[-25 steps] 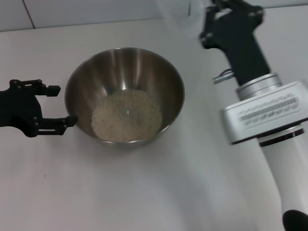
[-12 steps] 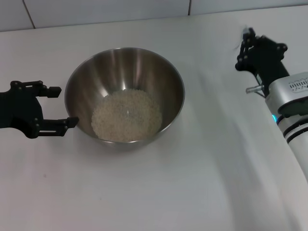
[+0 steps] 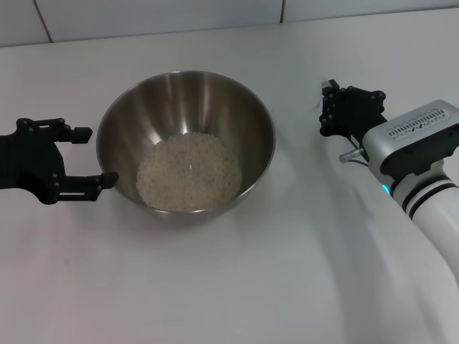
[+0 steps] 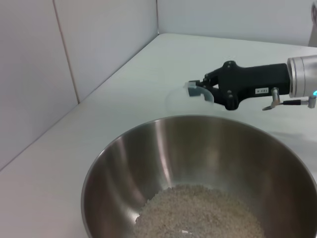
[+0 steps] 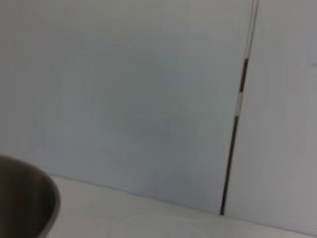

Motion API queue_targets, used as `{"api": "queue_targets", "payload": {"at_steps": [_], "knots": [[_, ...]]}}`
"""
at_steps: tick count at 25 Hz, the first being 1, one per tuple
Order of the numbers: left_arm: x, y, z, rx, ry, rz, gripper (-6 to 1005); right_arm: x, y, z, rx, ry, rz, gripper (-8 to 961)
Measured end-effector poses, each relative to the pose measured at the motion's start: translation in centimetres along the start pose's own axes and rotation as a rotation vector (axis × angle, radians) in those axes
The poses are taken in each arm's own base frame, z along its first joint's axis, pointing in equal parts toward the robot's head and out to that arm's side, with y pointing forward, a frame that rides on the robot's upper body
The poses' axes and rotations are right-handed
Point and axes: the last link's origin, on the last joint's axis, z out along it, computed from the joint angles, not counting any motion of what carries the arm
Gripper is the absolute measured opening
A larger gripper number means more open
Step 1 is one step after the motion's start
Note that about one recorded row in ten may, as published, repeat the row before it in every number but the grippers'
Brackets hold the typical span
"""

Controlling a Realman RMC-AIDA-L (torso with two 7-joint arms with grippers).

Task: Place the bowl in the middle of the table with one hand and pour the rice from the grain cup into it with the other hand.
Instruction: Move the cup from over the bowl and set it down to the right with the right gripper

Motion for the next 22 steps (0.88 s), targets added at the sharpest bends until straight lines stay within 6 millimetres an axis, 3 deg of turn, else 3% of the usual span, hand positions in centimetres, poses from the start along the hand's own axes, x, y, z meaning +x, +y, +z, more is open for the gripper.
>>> {"api": "queue_targets", "payload": {"at_steps": [12,17,20,22], "knots": [[0.0,0.1,0.1,-0.005,-0.001,0.001,814,1.0,1.0,-0.9,-0.033,0.034,0.038,176],[0.0,0.1,0.0,-0.007,-0.002,0.001,814,1.7,0.5,-2.1,0.003,0.038,0.081,184],[0.0,0.1,0.0,-0.009,-0.003,0.001,815,2.0,0.2,-3.9,0.034,-0.002,0.115,188],[0.0,0.1,0.0,-0.009,-0.003,0.001,815,2.1,0.1,-4.3,0.042,-0.01,0.124,283]]}}
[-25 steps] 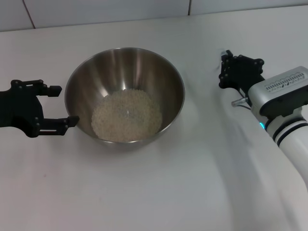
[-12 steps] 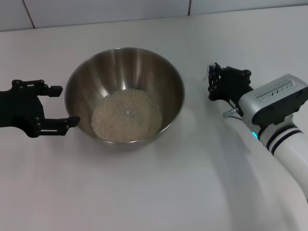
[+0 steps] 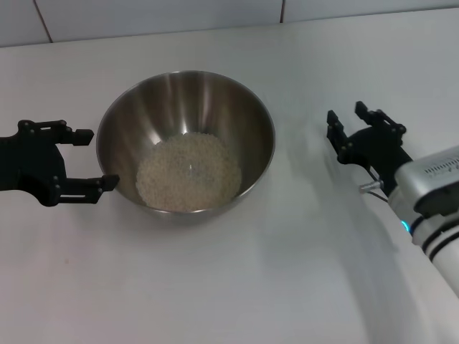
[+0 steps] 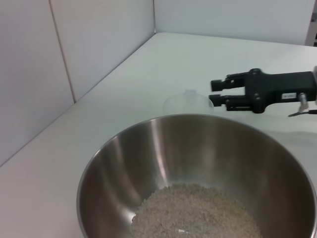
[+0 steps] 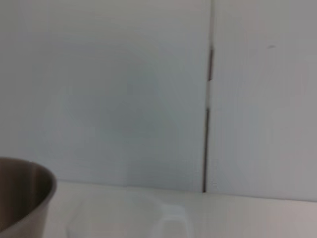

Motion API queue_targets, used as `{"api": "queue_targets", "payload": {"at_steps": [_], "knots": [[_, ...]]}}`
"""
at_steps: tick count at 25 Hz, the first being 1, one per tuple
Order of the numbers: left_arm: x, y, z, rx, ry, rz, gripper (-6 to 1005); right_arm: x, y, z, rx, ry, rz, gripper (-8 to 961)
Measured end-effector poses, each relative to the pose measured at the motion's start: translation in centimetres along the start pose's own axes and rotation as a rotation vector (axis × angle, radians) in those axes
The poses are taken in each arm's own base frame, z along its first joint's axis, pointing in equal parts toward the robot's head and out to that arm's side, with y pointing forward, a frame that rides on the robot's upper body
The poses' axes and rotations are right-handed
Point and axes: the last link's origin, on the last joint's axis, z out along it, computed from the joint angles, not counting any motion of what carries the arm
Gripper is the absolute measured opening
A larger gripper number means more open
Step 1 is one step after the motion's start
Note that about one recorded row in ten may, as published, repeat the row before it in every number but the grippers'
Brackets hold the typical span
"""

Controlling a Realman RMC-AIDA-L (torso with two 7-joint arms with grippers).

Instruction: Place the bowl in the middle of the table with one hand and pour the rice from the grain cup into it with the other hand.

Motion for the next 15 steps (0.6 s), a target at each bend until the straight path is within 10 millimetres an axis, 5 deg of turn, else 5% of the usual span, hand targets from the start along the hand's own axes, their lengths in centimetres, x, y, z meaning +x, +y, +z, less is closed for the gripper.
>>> {"api": "queue_targets", "payload": {"at_steps": [5,9,12,15], "knots": [[0.0,0.0,0.0,0.0,0.0,0.0,815,0.2,-1.8,-2.8,0.077,-0.08,0.137,573],[0.0,0.0,0.0,0.001,0.0,0.0,815,-2.1,-4.8,-5.7,0.108,-0.336,0.298,737],[0.0,0.0,0.0,0.004,0.001,0.001,815,-5.1,-6.1,-5.9,-0.039,-0.5,0.3,827],[0.1,0.0,0.1,0.005,0.001,0.002,815,-8.0,-6.2,-4.2,-0.385,-0.497,0.244,827]]}}
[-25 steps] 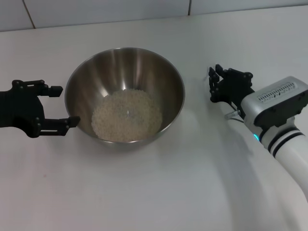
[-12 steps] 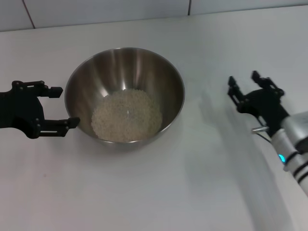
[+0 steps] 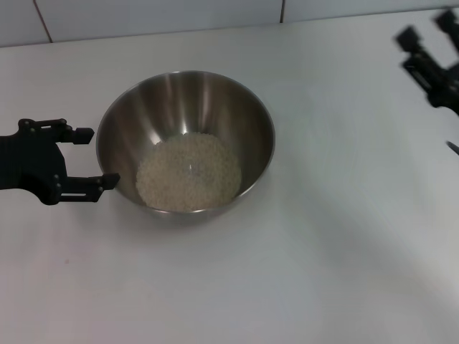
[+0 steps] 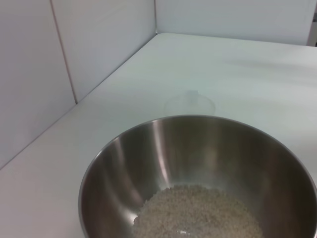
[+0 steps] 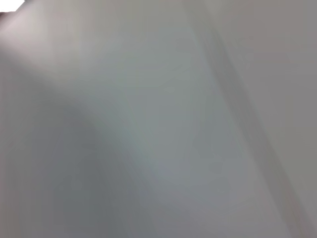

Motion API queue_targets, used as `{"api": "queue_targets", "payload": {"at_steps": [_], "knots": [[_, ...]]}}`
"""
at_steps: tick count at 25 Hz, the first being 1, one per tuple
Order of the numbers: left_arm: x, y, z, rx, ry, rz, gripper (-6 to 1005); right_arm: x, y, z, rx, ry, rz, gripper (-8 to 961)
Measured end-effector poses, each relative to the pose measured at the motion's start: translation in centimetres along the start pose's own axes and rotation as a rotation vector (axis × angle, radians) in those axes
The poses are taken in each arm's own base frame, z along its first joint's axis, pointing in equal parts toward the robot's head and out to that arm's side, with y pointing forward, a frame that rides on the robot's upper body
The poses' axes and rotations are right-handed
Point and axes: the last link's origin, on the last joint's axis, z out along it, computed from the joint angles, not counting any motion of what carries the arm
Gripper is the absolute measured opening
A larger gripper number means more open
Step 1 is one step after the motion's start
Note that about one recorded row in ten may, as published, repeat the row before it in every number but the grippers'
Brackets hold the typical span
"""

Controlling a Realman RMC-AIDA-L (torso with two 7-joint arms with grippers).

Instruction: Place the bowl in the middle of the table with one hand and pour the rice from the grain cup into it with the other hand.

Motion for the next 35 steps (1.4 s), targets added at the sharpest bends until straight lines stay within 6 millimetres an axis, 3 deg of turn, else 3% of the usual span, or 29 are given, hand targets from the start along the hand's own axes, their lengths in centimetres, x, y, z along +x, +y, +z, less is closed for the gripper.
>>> {"api": "queue_targets", "payload": {"at_steps": [2,3,4,8,13,18,23,35], "knots": [[0.0,0.0,0.0,0.0,0.0,0.001,815,-0.6,-0.4,2.1,-0.185,0.109,0.032,827],[0.0,0.0,0.0,0.002,0.0,0.001,815,-0.7,-0.7,4.1,-0.319,0.256,0.018,827],[0.0,0.0,0.0,0.004,0.001,0.001,815,-0.7,-0.7,4.1,-0.319,0.256,0.018,827],[-0.1,0.0,0.3,-0.001,0.004,-0.004,814,-1.8,-0.8,7.3,-0.489,0.516,-0.063,827],[-0.3,0.2,0.4,-0.006,-0.002,-0.007,814,-2.8,-0.8,9.2,-0.562,0.724,-0.104,826],[-0.4,0.2,0.4,-0.003,-0.002,-0.007,814,-3.2,0.0,10.8,-0.583,0.919,-0.191,826],[-0.4,0.3,0.5,-0.005,-0.003,-0.01,814,-3.0,1.5,11.6,-0.606,0.987,-0.272,826],[-0.5,0.3,0.6,-0.009,-0.001,-0.017,814,-2.8,1.9,11.8,-0.598,0.983,-0.292,827]]}}
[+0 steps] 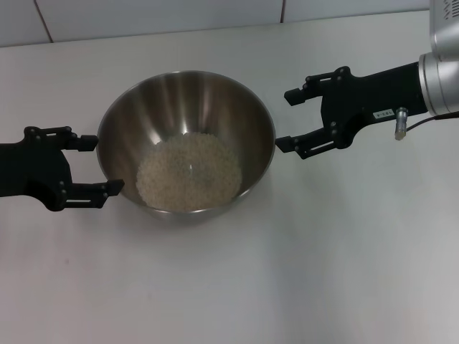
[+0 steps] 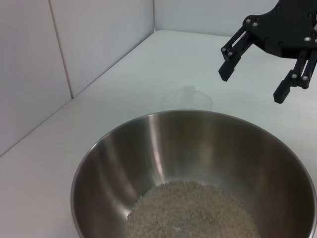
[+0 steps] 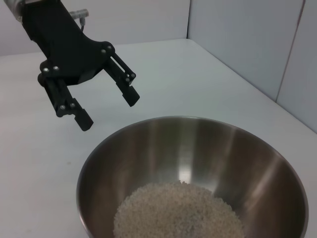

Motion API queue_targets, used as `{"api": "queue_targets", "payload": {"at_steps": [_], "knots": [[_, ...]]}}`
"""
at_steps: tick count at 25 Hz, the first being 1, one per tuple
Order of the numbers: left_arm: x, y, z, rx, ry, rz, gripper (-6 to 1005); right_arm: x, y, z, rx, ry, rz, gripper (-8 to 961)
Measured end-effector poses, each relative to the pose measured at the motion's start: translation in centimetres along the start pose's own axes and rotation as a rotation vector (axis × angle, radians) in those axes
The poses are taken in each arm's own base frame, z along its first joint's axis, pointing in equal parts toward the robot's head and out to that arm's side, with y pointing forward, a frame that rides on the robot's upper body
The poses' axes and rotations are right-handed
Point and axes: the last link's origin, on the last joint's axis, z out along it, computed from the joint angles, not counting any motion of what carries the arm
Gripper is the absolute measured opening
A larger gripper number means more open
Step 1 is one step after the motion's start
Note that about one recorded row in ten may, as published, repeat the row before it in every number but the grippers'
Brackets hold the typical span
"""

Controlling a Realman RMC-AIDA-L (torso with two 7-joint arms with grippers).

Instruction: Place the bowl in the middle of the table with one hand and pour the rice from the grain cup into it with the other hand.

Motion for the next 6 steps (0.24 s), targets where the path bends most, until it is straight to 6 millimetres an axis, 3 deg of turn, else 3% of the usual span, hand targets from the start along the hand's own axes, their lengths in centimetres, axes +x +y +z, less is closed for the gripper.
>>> {"api": "queue_targets", "payload": {"at_steps": [6], "knots": [[0.08,-0.03,0.03,0.0,0.0,0.002,814,-0.01,-0.02,0.01,0.002,0.001,0.0,827]]}}
